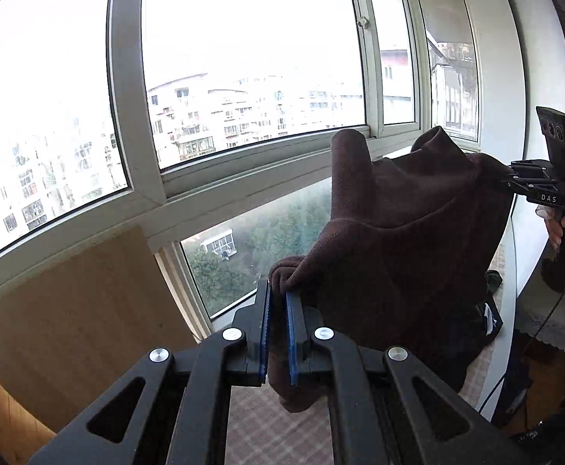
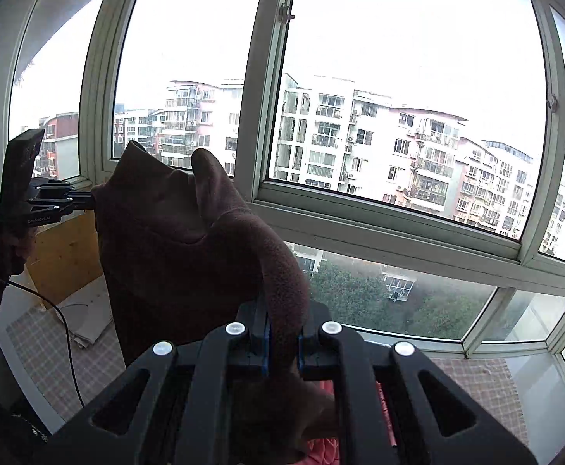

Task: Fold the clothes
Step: 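Grasp the brown fleece with the left gripper while the right gripper holds it, lift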

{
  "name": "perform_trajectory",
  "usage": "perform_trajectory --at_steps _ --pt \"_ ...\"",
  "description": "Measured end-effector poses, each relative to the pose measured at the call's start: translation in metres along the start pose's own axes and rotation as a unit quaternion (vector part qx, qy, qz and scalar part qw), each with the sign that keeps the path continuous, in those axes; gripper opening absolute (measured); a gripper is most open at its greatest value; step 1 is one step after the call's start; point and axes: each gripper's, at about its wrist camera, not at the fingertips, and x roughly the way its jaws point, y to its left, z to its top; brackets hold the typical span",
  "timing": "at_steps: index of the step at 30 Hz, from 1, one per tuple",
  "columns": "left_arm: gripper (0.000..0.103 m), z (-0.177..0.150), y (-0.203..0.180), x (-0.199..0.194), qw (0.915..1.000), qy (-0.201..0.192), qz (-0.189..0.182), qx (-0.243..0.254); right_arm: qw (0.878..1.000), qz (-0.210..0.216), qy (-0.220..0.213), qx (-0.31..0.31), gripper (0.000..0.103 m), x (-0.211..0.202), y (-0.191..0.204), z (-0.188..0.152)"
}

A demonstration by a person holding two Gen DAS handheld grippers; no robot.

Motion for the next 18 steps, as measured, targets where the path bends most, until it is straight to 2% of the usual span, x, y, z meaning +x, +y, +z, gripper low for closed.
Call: perform_trajectory --at_steps 4,8,11,14,18 --pt "0.006 0.018 0.014 -0.087 0.9958 -0.04 0.082 0.005 0.999 0.005 -0.022 -0.044 0.009 -0.014 0.04 0.04" --pt "0.006 0.018 0.014 -0.149 0.989 -0.058 0.136 0.013 0.997 0.025 -0.041 -0.065 0.009 -0.031 0.07 0.057" --pt "0.006 0.02 0.009 -0.181 0.9837 -0.064 0.167 0.019 0.994 0.03 -0.054 -0.085 0.009 -0.042 0.09 0.067" --pt "0.007 0.022 0.006 -0.203 0.9783 -0.064 0.194 0.032 0.994 0.042 -0.056 -0.086 0.009 -0.035 0.099 0.074" --pt "0.007 0.017 0.015 -0.2 0.9774 -0.036 0.207 0.024 0.996 0.063 -0.015 -0.067 0.009 0.022 0.103 0.065"
